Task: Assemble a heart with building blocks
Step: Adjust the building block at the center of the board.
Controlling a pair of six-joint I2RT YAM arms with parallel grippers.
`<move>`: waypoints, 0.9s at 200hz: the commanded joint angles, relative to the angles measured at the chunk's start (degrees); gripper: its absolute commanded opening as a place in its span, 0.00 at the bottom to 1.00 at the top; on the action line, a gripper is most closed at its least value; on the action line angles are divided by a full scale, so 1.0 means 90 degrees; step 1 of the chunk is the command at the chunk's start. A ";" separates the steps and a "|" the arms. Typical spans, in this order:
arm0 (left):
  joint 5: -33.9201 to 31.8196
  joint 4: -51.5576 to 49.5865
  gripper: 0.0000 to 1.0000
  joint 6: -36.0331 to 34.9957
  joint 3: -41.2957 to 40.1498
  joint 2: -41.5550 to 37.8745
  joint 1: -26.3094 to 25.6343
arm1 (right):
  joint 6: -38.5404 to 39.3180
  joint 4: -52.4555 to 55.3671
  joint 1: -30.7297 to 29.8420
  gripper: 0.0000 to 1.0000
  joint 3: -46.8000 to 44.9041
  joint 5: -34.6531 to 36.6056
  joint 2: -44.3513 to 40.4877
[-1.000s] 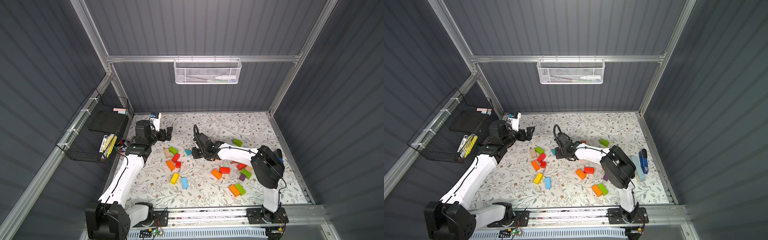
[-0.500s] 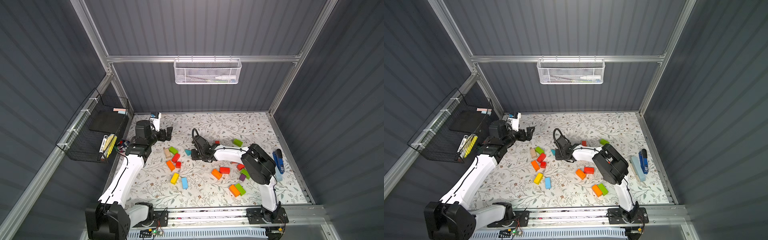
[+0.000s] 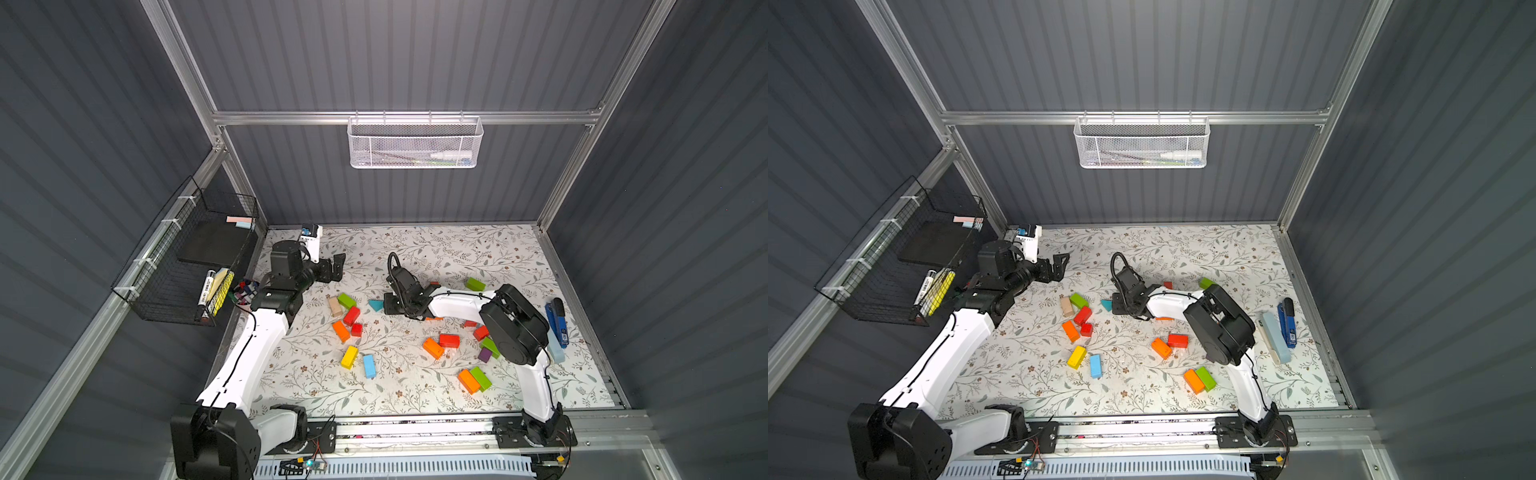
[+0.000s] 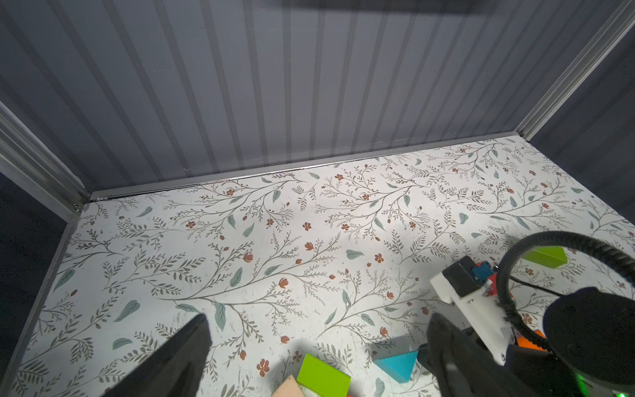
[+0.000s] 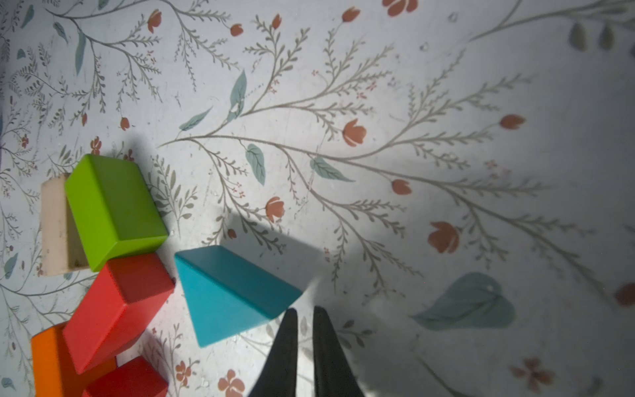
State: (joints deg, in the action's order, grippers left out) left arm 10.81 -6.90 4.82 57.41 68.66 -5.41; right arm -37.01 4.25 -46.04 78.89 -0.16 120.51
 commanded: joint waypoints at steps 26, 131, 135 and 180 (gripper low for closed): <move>-0.0088 0.0036 0.99 0.0104 -0.0030 0.0005 0.0011 | -0.0050 -0.0033 0.0008 0.14 0.0169 -0.0146 0.0141; -0.0883 -0.0744 0.92 0.1257 -0.0129 0.0417 0.0007 | 0.1199 0.0284 0.0028 0.26 -0.0802 -0.0205 -0.1172; -0.0893 -0.0853 0.91 0.1417 -0.0126 0.0484 0.0005 | 0.1287 0.0321 0.0035 0.27 -0.0886 -0.0217 -0.1281; -0.0392 -0.1387 0.94 0.2685 0.0152 0.1409 -0.0047 | 0.1788 0.0440 0.0037 0.31 -0.2097 -0.0381 -0.2556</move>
State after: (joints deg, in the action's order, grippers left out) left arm 5.04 -14.76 20.14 57.60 78.61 -5.41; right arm -24.38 6.81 -46.04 65.39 -2.11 102.10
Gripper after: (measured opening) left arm 0.948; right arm 0.310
